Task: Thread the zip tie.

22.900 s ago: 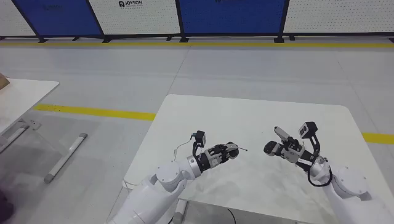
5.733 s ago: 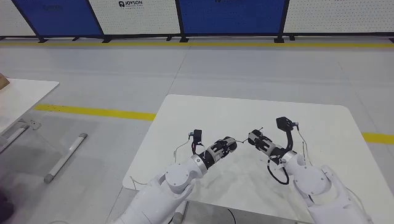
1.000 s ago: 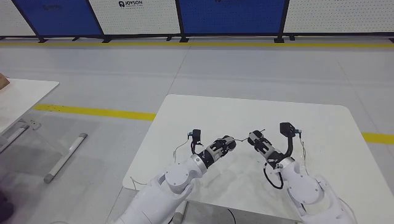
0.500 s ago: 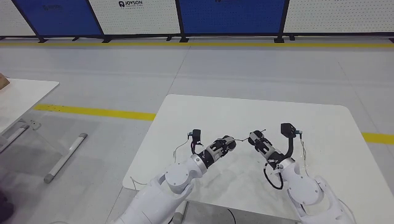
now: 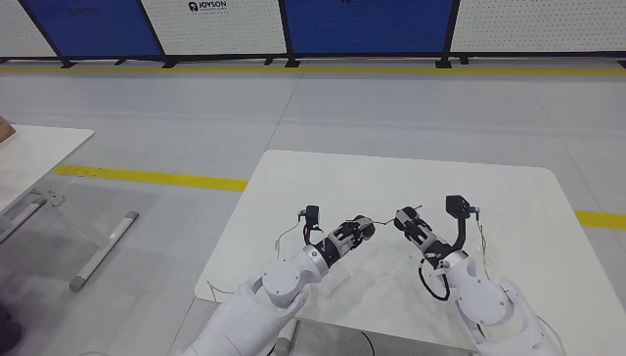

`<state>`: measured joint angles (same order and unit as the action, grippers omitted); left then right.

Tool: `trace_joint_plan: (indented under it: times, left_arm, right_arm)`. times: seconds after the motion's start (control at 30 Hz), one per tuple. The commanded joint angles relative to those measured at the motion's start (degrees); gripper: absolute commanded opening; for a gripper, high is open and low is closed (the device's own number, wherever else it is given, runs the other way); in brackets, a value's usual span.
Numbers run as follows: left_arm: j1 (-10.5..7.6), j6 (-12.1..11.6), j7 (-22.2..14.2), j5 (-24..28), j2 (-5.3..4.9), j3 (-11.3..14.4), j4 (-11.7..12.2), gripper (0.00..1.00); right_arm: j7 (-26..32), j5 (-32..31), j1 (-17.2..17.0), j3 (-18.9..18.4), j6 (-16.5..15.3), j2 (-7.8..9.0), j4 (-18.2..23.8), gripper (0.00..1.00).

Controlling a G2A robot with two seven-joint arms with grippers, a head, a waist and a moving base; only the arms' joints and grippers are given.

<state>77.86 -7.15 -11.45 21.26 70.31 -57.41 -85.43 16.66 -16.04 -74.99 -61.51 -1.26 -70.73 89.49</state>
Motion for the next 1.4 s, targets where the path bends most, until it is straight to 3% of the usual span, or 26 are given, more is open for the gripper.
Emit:
trace_joint_plan:
  times: [0.0, 1.37]
  left_arm:
    - [0.00, 0.0, 0.0, 0.0, 0.00, 0.0, 0.0, 0.00]
    - [0.00, 0.0, 0.0, 0.0, 0.00, 0.0, 0.0, 0.00]
  right_arm:
    - [-0.3, 0.2, -0.2, -0.2, -0.2, -0.05, 0.1, 0.00]
    - [0.6, -0.7, -1.0, -0.9, -1.1, -0.93, -0.4, 0.00]
